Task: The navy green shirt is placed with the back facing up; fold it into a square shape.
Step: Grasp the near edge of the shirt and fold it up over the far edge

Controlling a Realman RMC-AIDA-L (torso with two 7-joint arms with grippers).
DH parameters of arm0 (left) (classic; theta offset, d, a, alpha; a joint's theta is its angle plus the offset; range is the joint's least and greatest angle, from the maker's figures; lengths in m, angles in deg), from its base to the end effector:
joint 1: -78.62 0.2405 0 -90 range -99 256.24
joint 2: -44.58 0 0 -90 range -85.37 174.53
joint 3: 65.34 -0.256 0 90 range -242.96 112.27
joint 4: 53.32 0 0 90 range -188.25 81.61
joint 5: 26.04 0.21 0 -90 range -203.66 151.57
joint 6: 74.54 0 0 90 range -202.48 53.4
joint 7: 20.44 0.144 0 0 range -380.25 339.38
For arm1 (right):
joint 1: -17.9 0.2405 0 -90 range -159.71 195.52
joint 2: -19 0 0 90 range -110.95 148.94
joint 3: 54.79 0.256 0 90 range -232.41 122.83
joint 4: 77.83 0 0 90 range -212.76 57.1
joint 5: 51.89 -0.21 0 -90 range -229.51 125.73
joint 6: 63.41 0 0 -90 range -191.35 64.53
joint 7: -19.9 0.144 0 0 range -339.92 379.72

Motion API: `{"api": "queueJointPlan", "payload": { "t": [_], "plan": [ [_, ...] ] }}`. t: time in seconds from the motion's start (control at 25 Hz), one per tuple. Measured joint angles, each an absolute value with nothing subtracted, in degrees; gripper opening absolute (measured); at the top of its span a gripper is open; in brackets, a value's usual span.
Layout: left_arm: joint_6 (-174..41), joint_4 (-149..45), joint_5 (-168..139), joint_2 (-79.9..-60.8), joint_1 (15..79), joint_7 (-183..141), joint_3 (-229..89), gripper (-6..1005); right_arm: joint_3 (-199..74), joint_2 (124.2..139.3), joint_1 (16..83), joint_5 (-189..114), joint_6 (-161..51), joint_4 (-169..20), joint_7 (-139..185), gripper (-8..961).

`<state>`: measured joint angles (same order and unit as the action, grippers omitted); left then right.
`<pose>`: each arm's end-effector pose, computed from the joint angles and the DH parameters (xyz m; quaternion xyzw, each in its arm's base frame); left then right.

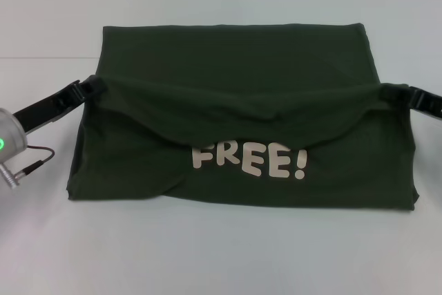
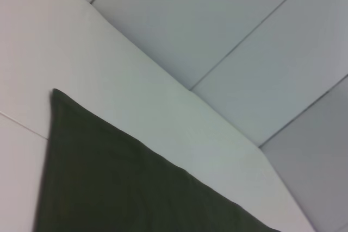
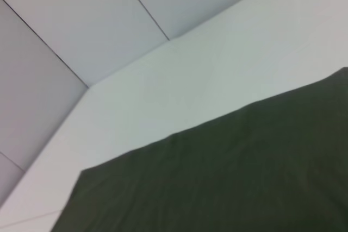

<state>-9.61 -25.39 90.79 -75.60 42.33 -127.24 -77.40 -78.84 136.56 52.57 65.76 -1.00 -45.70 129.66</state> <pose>-0.3076 0.3865 0.0199 -0.6845 -0.5617 -0.3685 0.2832 0.3154 0.3918 0.0368 -0.7331 0.5357 0.2879 0.3044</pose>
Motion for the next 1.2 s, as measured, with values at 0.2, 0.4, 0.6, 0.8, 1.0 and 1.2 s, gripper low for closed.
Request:
{"api": "queueJointPlan", "payload": {
  "t": [0.2,0.4,0.6,0.8,1.0,1.2],
  "plan": [
    [-15.5,-25.5,89.4,-77.05,41.4,-124.8,-77.4,32,-82.2,137.54,53.9,65.8,-7.6,-47.5,128.9,65],
    [-18.7,-26.1,86.7,-77.8,40.8,-121.5,-77.4,32,-83.6,138.49,54.9,65.7,-12.2,-47.7,128.1,65],
    [-22.0,-26.8,86.6,-78.27,39.9,-119.8,-77.4,31,-83.6,138.53,55.8,65.7,-13.7,-48.2,127.7,65],
    [-24.6,-27.1,85.9,-79.26,39.2,-117.2,-77.5,31,-83.6,138.53,56.2,65.7,-15.2,-49.1,127.0,66],
    [-25.1,-28.8,83.3,-79.36,39.0,-114.2,-77.5,32,-83.6,138.71,56.6,65.6,-16.2,-50.7,125.1,69],
    [-26.4,-32.8,75.3,-79.49,39.1,-105.1,-77.1,32,-83.6,138.8,56.8,65.1,-18.6,-51.5,124.9,71]
  ]
}}
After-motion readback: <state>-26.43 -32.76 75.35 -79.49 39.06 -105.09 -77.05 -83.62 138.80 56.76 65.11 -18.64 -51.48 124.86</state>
